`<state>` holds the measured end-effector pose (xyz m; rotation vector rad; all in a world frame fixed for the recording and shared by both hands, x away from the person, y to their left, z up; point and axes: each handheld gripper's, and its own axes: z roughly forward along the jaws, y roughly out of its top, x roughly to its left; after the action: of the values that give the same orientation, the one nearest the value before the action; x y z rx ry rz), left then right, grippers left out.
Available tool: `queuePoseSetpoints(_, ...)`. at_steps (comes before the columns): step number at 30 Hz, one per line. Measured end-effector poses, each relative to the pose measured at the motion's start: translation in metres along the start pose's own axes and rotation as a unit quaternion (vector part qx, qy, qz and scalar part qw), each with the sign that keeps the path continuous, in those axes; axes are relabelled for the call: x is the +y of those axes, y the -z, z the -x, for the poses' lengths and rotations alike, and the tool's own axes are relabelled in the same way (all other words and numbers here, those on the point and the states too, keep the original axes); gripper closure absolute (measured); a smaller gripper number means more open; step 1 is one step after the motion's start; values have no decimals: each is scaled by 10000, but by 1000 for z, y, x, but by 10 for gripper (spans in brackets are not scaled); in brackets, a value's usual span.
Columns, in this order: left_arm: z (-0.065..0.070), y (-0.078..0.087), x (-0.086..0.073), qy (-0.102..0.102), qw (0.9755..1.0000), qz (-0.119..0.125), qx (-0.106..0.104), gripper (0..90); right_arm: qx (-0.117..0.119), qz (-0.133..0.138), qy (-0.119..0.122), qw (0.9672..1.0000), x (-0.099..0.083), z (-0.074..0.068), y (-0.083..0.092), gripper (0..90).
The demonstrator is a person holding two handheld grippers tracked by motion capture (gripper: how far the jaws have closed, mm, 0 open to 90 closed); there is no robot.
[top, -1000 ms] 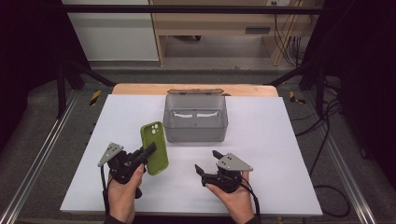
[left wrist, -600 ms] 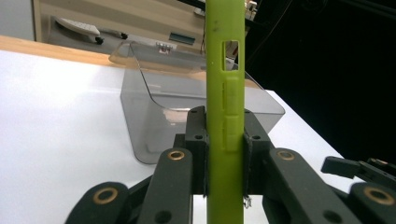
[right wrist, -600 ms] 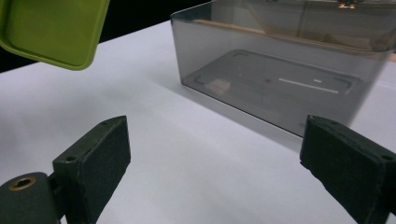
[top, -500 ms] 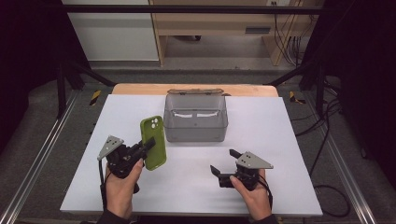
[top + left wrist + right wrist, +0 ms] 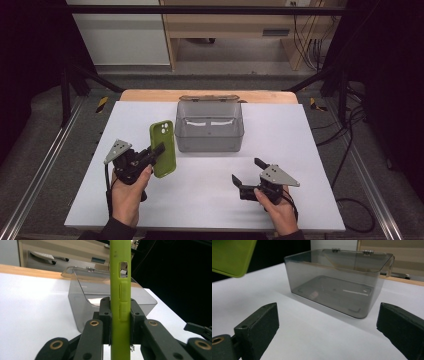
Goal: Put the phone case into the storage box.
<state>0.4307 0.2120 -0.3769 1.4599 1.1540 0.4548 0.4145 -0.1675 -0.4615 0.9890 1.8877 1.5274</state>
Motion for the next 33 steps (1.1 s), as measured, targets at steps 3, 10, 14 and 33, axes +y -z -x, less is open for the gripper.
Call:
queuePoseSetpoints(3,0,-2,3,-7,10000,-21,3,772,-39,81,30,10000,-1,6,5,39)
queuePoseSetpoints(10,-5,-2,6,-79,9999,-13,108,772,-156,226,202,9994,-4,17,21,41)
queuePoseSetpoints(14,-7,-1,12,-65,9999,6,132,772,-225,211,450,9985,-9,20,29,41)
queuePoseSetpoints(33,1,-13,51,-113,9999,40,65,772,-131,355,770,9963,-9,34,58,22)
